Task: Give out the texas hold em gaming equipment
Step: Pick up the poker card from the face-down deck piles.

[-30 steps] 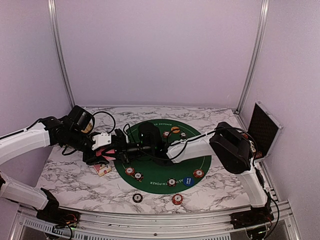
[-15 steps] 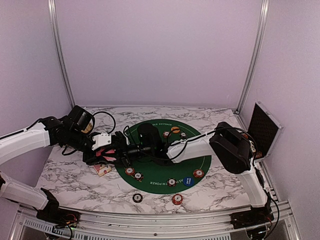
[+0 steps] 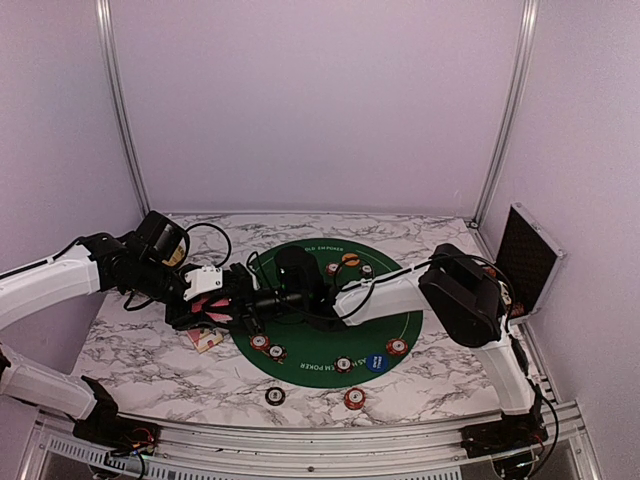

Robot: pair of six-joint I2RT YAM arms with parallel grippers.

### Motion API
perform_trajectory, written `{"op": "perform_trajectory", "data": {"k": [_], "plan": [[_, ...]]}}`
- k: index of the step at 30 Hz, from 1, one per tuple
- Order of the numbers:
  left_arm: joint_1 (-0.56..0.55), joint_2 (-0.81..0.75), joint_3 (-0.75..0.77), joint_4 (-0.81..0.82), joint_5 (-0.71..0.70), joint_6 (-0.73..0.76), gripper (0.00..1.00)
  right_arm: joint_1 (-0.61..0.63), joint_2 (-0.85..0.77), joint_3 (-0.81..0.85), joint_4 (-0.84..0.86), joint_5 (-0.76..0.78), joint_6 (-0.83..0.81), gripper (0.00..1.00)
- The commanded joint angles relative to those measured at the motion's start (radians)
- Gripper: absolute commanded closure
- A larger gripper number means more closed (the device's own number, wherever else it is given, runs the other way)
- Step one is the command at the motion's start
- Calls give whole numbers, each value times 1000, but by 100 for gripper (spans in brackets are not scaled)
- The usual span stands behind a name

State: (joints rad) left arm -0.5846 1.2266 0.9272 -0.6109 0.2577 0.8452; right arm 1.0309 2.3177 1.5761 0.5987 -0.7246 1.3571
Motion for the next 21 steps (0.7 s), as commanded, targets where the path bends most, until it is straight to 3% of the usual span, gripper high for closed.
{"op": "perform_trajectory", "data": {"k": [1, 12, 21], "plan": [[-1, -22, 12, -7, -3, 6, 57, -19, -22, 7, -61, 21, -49, 42], [-1, -27, 14, -6, 0, 0, 59, -36, -83, -14, -237, 52, -172, 45], [-1, -34, 2, -6, -10, 1, 63, -59, -131, -54, -273, 63, -200, 62]]}}
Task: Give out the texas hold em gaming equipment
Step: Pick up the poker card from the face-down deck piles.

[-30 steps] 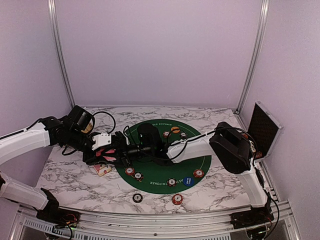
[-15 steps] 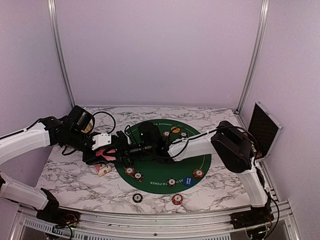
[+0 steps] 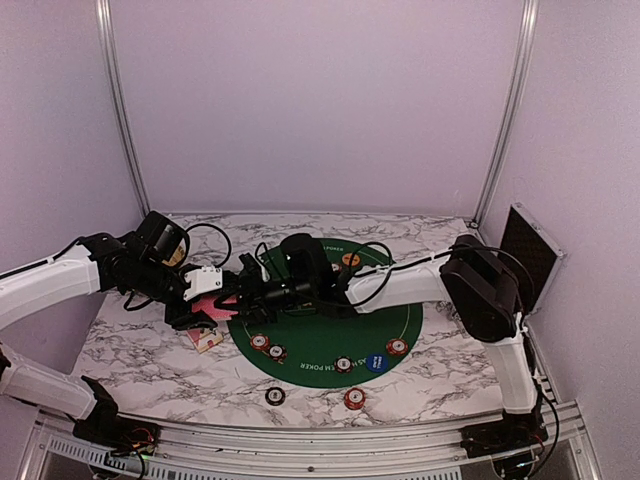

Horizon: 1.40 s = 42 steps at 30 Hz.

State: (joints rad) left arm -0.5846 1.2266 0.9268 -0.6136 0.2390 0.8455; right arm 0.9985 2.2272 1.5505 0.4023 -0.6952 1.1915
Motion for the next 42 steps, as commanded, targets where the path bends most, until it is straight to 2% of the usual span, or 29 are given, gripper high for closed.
{"op": "perform_trajectory", "data": {"k": [1, 18, 25, 42], "plan": [[-1, -34, 1, -3, 8, 0, 63, -27, -47, -31, -81, 34, -39, 63], [-1, -29, -6, -4, 4, -9, 66, -41, -130, -66, -118, 36, -73, 69], [-1, -25, -6, -4, 2, -14, 68, -42, -149, -83, -130, 31, -77, 76], [-1, -15, -3, -4, -1, -20, 70, -28, -137, -109, 20, -33, 13, 79]]}}
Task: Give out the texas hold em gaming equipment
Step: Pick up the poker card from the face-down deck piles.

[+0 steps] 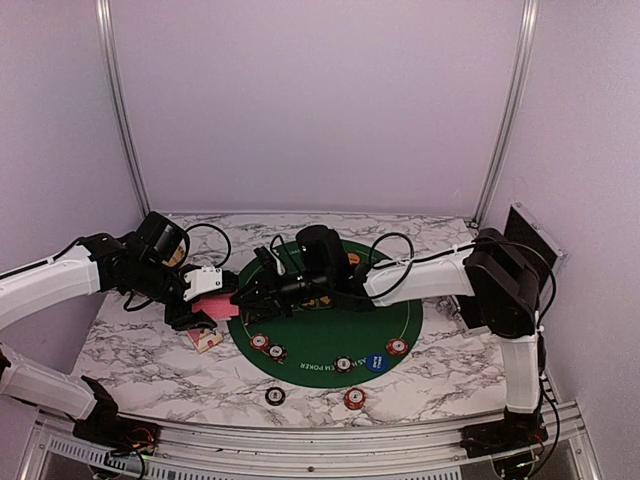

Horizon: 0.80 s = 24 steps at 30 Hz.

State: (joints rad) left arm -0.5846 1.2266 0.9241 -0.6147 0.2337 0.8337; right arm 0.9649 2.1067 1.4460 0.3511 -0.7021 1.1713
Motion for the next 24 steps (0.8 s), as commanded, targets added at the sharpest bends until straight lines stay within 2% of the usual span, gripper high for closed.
{"op": "perform_trajectory", "data": {"k": [1, 16, 24], "plan": [[-1, -15, -1, -2, 4, -8, 70, 6, -19, -2, 69, -27, 31, 79], [-1, -13, 1, -8, -4, -12, 73, -6, -17, -6, 75, -51, 37, 95], [1, -17, -5, -17, -16, -8, 76, -47, -56, -74, 142, -79, 64, 99]]}}
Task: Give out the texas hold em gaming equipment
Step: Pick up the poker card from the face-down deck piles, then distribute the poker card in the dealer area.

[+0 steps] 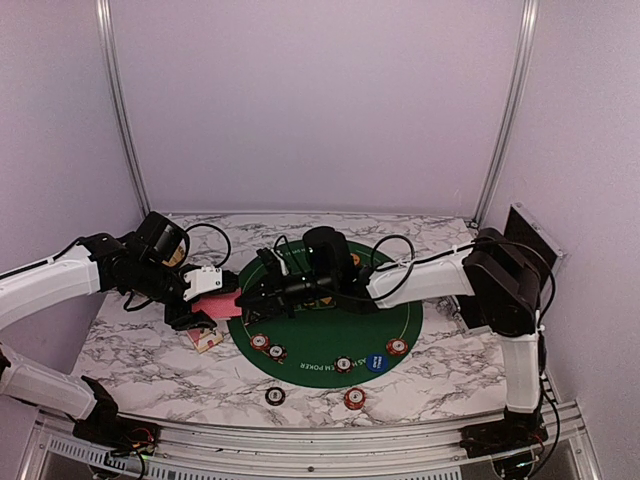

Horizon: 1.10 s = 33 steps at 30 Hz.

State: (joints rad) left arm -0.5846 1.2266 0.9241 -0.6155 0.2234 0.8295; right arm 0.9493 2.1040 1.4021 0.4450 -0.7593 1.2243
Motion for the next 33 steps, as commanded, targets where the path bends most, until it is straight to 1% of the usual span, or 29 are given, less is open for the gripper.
{"op": "perform_trajectory", "data": {"k": [1, 10, 16, 21, 27, 33], "plan": [[2, -18, -7, -16, -7, -5, 76, -38, -64, -41, 46, -21, 7, 99], [15, -17, -9, -30, -11, -12, 78, -128, -129, -147, 25, -44, -30, 100], [19, -22, -8, -42, -13, -12, 79, -196, -113, -137, -29, -54, -76, 100], [20, -21, -4, -47, -12, -24, 79, -223, -22, -9, -158, -22, -154, 100], [20, -29, -5, -49, -5, -36, 80, -222, 143, 193, -272, 45, -215, 100], [20, -38, -4, -56, 1, -42, 81, -222, 298, 362, -325, 80, -224, 100]]}}
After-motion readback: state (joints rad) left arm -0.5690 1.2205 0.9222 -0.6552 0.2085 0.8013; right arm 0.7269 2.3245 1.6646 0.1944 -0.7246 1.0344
